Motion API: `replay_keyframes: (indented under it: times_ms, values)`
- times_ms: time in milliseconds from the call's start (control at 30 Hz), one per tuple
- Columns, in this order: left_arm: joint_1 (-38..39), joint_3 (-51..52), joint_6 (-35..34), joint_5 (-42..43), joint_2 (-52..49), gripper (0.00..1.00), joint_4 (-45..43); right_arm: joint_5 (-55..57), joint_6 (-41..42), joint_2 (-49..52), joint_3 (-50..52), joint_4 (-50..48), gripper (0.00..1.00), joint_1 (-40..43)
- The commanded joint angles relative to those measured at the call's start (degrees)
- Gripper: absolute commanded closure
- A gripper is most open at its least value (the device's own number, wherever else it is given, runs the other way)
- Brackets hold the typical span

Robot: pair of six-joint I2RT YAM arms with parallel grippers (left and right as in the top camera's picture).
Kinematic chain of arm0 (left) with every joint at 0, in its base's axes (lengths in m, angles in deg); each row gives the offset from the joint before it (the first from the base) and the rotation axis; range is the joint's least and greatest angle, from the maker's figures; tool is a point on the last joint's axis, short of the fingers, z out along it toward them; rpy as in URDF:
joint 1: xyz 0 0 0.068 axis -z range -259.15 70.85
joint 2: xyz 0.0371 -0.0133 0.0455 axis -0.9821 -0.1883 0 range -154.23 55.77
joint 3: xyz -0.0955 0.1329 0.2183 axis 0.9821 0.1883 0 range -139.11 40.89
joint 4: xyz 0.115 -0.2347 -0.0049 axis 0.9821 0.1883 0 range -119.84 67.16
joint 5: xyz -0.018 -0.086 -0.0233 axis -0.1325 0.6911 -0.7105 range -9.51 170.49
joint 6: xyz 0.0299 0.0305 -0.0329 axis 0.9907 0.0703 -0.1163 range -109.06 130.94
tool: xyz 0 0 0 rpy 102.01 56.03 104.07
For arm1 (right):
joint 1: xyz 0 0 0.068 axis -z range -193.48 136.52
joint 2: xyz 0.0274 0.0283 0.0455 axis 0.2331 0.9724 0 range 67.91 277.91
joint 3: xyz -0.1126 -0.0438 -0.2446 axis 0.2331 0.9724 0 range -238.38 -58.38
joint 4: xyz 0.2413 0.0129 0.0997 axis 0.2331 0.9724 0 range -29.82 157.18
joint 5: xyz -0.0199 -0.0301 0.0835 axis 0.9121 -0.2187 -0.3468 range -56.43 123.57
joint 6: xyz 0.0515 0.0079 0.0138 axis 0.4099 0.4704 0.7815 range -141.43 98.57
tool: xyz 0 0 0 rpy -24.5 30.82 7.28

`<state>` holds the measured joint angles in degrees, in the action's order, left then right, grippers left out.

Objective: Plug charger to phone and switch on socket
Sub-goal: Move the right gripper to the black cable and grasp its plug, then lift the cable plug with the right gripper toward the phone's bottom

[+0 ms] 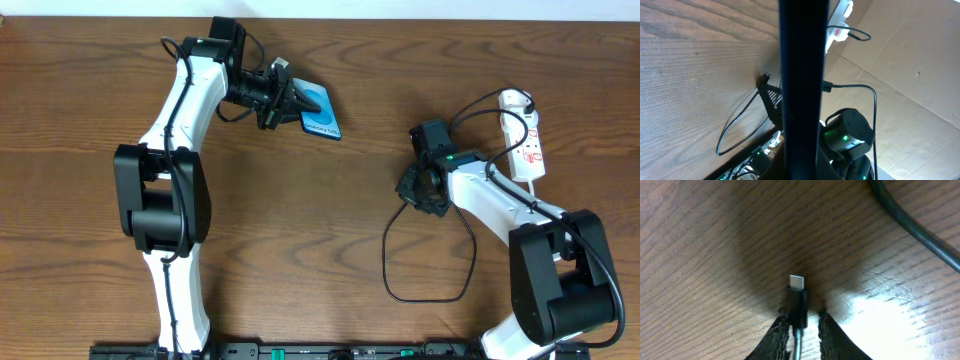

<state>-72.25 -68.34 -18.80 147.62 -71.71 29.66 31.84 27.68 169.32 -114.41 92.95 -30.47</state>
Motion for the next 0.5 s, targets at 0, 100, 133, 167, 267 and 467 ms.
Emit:
replay_keyframes:
  times_ms: [0, 100, 133, 167, 267, 467]
  values:
    - [0.0, -0.5, 1.0, 1.6, 2.1, 0.93, 0.0, 0.1, 0.4, 0.5, 1.0, -0.3, 0.84, 0.1]
    - [0.0, -0.5, 1.0, 1.6, 2.1, 0.93, 0.0, 0.0, 0.4, 0.5, 1.0, -0.4, 0.89, 0.1]
    - [0.0, -0.5, 1.0, 1.6, 2.1, 0.93, 0.0, 0.0, 0.3, 0.5, 1.0, -0.5, 0.91, 0.1]
    - [0.0, -0.5, 1.0, 1.6, 2.1, 0.93, 0.0, 0.0, 0.3, 0.5, 1.0, -0.5, 0.92, 0.1]
    - [0.0, -0.5, 1.5, 2.4, 2.1, 0.93, -0.1, -0.1, -0.1, 0.5, 1.0, -0.9, 0.96, 0.1]
    - [0.0, -0.5, 12.6, 16.4, 2.1, 0.93, -1.2, -6.8, -6.7, 0.1, 0.0, -3.8, 0.99, 0.5]
